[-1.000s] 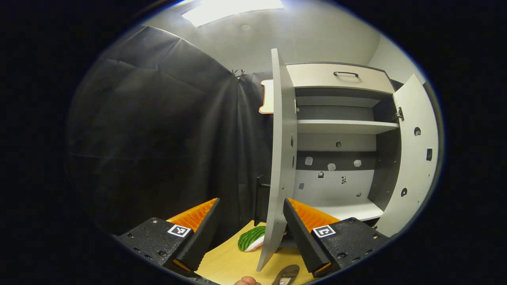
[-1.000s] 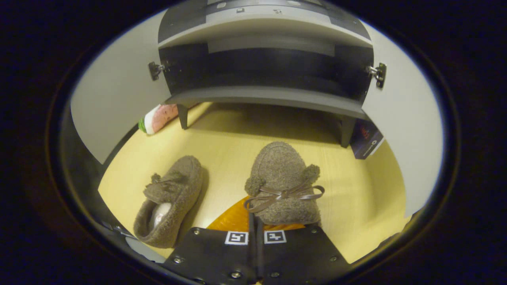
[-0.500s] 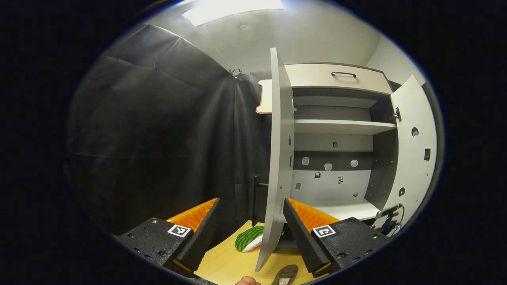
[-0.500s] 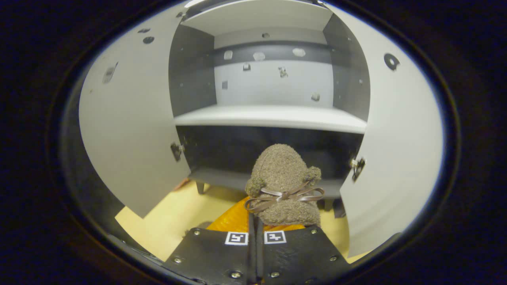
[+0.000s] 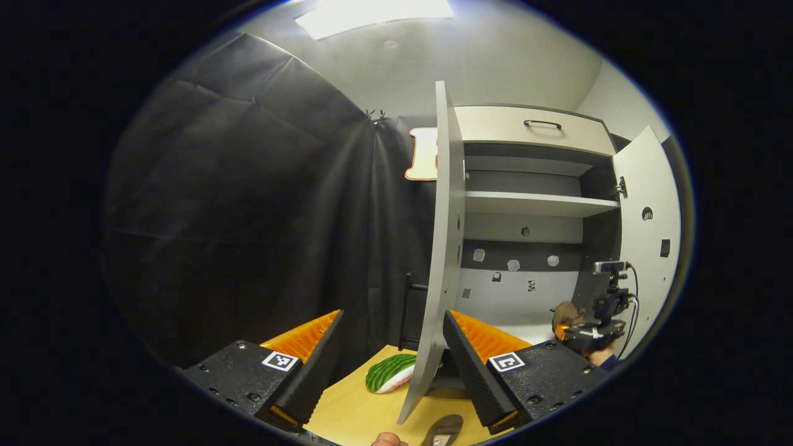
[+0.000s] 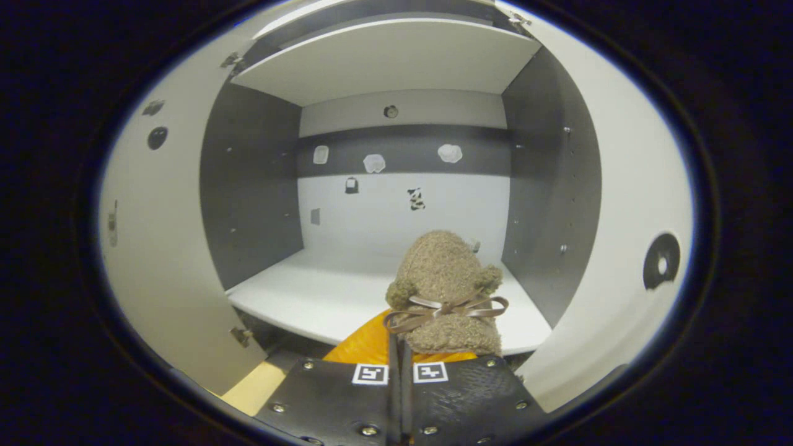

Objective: Grab one shoe with the right hand and put it into the shoe cabinet, grab the other shoe with the left hand and put it into the shoe cabinet; then close the right door with the right hand and the left door with the left hand.

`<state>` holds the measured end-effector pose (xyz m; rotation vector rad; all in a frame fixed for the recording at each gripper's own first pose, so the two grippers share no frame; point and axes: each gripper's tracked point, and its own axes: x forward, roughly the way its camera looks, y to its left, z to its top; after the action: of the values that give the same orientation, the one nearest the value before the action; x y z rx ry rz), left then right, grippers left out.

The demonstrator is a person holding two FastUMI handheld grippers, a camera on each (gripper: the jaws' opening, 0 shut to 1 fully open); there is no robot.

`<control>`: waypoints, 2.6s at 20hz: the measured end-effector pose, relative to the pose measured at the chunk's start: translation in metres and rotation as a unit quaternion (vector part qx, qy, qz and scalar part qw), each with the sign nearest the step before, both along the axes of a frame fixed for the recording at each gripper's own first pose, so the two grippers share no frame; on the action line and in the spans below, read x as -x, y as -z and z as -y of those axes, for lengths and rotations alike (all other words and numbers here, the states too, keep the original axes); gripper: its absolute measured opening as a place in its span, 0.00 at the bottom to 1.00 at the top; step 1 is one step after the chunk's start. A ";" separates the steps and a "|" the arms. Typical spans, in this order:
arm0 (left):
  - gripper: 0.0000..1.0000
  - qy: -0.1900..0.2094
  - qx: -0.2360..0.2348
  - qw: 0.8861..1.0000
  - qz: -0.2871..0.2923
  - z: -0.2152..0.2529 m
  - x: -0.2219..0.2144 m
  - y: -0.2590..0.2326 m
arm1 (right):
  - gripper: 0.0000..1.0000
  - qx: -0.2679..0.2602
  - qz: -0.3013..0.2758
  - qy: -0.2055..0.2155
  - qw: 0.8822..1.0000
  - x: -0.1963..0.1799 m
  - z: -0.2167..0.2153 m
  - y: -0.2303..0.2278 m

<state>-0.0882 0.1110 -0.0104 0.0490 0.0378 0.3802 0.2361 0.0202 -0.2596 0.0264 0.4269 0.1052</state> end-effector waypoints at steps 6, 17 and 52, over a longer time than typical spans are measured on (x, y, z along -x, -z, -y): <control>0.96 -0.033 0.006 0.999 -0.001 -0.021 0.021 0.009 | 0.00 0.002 -0.014 0.027 1.000 -0.079 0.008 0.008; 0.96 -0.047 0.018 0.999 -0.019 -0.020 0.023 0.029 | 0.01 -0.030 -0.104 0.079 0.991 -0.134 0.021 0.069; 0.97 0.206 0.117 0.934 -0.266 0.108 0.005 0.223 | 0.43 -0.031 0.160 -0.012 0.987 0.156 0.026 -0.282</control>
<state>-0.0936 0.0027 -0.2330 -0.0768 0.5999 -0.0706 0.0801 -0.0058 0.0228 0.0637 0.1036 0.1443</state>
